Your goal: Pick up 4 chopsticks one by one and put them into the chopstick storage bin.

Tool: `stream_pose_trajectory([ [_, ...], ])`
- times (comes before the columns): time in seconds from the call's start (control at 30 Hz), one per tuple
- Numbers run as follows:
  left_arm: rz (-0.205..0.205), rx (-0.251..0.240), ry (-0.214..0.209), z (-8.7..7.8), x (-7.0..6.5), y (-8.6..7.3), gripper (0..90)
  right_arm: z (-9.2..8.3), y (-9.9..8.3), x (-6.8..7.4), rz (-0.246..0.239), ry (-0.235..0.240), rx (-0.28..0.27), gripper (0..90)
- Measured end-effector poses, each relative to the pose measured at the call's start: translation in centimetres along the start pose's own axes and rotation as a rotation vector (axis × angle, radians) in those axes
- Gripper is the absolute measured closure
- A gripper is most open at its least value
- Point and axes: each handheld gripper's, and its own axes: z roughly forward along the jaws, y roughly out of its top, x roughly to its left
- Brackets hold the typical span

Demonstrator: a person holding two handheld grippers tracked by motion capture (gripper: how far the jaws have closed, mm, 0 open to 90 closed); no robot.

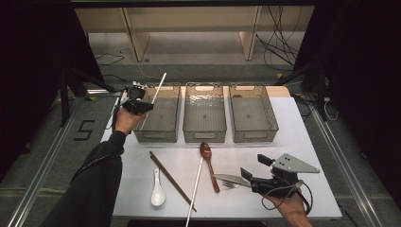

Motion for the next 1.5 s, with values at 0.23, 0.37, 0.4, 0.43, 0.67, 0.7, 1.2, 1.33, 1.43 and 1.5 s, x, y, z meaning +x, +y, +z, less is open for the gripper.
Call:
stream_pose_trajectory([
  [0.23,-0.041,0.013,-0.037,-0.9,-0.5,0.1,55.2,0.0,0.0,0.0,0.001,-0.001,0.001,24.0],
  [0.37,-0.051,0.037,-0.086,-2.0,-1.2,-0.1,44.2,0.0,0.0,0.0,0.002,-0.003,0.000,24.0],
  [0.4,-0.050,0.042,-0.096,-2.4,-1.4,-0.3,41.5,0.0,0.0,0.0,0.001,-0.003,0.001,24.0],
  [0.43,-0.050,0.045,-0.105,-2.7,-1.7,-0.4,39.3,0.0,0.0,0.0,0.002,-0.003,0.000,24.0],
  [0.67,-0.031,0.050,-0.165,-5.1,-4.1,-1.7,30.5,0.0,0.0,0.0,0.003,-0.006,0.004,24.0],
  [0.7,-0.020,0.054,-0.173,-5.4,-4.4,-1.9,30.2,0.0,0.0,0.0,0.001,-0.007,0.006,24.0],
  [1.2,0.106,0.131,-0.216,-7.2,-10.4,-5.9,23.4,-0.1,0.0,0.1,-0.004,-0.010,0.003,24.0],
  [1.33,0.117,0.152,-0.240,-7.2,-11.2,-6.9,22.5,-0.1,0.0,0.0,-0.001,-0.011,0.004,24.0],
  [1.43,0.124,0.171,-0.247,-7.2,-12.0,-7.8,21.7,0.0,0.0,0.0,0.001,-0.010,0.006,24.0],
  [1.5,0.141,0.191,-0.256,-7.1,-12.6,-8.4,21.5,0.0,0.0,0.0,0.001,-0.011,0.008,24.0],
])
